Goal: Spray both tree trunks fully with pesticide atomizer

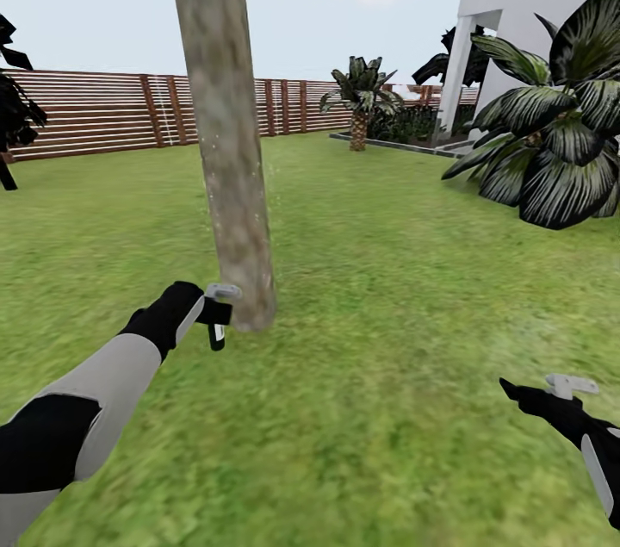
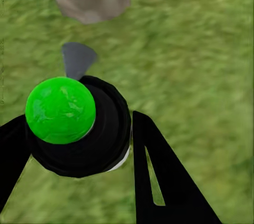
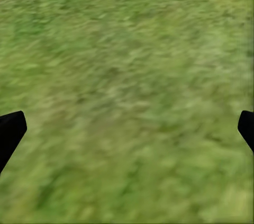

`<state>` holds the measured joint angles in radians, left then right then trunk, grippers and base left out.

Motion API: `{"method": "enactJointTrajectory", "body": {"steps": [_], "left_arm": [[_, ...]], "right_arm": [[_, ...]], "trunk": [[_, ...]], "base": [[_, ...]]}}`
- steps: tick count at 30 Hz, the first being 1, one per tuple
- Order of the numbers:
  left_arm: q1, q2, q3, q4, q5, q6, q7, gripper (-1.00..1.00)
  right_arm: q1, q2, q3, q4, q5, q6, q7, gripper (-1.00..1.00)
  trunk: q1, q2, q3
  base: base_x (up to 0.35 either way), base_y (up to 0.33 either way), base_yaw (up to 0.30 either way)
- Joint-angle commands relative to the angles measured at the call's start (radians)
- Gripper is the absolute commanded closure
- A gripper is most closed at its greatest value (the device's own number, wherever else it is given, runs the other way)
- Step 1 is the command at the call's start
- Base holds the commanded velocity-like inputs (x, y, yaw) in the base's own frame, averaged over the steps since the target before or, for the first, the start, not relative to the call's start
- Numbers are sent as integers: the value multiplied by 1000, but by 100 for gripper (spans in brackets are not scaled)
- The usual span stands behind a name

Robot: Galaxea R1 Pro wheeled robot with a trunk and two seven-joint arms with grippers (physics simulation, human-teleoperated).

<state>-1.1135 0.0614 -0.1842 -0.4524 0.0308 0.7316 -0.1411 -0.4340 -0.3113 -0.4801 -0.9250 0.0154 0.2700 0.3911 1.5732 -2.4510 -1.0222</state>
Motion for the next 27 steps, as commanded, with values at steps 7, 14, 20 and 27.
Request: {"method": "enactJointTrajectory", "body": {"steps": [7, 14, 20, 27], "left_arm": [[0, -2, 0, 0, 1, 0, 91, 100], [-1, -1, 1, 0, 2, 0, 100, 100], [-2, 8, 6, 0, 12, -3, 269, 100], [-3, 2, 5, 1, 138, 0, 265, 100]], "right_arm": [[1, 0, 0, 0, 0, 0, 0, -100], [0, 0, 0, 0, 0, 0, 0, -100], [0, 0, 0, 0, 0, 0, 0, -100], [0, 0, 0, 0, 0, 0, 0, -100]], "trunk": [[0, 0, 0], [0, 0, 0], [0, 0, 0], [0, 0, 0]], "base": [[295, 0, -3], [35, 0, 0], [0, 0, 0], [0, 0, 0]]}}
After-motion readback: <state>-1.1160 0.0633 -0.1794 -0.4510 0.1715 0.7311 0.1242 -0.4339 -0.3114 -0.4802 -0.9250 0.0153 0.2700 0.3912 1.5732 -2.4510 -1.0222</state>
